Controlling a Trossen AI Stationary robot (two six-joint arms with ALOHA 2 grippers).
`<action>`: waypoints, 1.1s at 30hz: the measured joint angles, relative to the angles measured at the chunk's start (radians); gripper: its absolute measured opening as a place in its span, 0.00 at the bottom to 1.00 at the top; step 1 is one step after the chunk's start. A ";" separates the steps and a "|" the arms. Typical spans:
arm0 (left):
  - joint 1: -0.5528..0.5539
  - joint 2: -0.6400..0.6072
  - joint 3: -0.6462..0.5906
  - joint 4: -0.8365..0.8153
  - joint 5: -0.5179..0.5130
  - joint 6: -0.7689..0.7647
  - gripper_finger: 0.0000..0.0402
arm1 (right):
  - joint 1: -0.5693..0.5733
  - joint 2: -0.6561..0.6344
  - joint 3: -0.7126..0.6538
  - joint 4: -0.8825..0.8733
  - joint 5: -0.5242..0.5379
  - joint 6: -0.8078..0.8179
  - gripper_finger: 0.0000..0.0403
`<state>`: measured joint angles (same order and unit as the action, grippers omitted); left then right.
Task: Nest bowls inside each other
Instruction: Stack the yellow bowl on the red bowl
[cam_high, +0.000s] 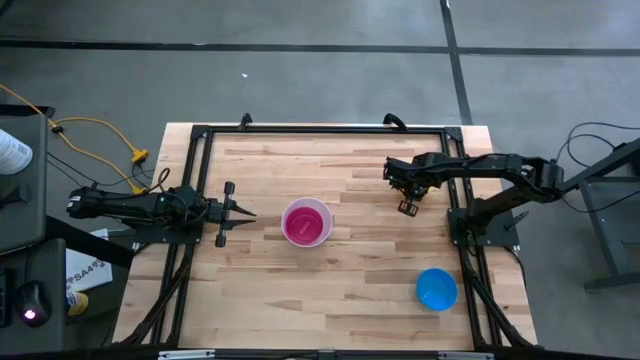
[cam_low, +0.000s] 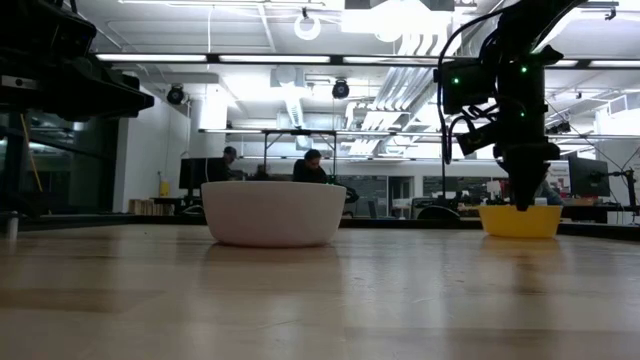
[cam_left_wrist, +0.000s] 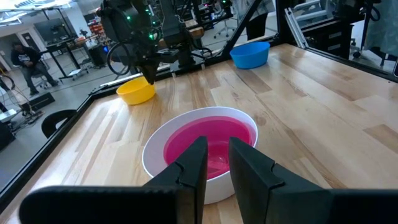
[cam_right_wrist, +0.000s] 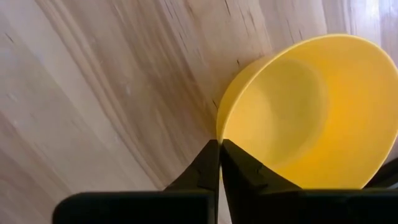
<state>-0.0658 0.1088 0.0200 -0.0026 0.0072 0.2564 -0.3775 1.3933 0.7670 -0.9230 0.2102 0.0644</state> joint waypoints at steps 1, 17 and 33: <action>0.000 0.000 0.000 0.000 0.000 0.000 0.16 | 0.000 0.000 0.000 0.000 0.000 -0.007 0.01; 0.000 0.000 0.000 0.000 0.000 0.000 0.16 | 0.088 0.000 0.181 -0.047 0.027 -0.151 0.01; 0.000 0.000 0.000 0.000 0.000 0.000 0.16 | 0.271 0.162 0.388 -0.105 0.026 -0.469 0.01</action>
<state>-0.0658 0.1086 0.0197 -0.0026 0.0071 0.2564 -0.1060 1.5558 1.1550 -1.0279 0.2363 -0.4051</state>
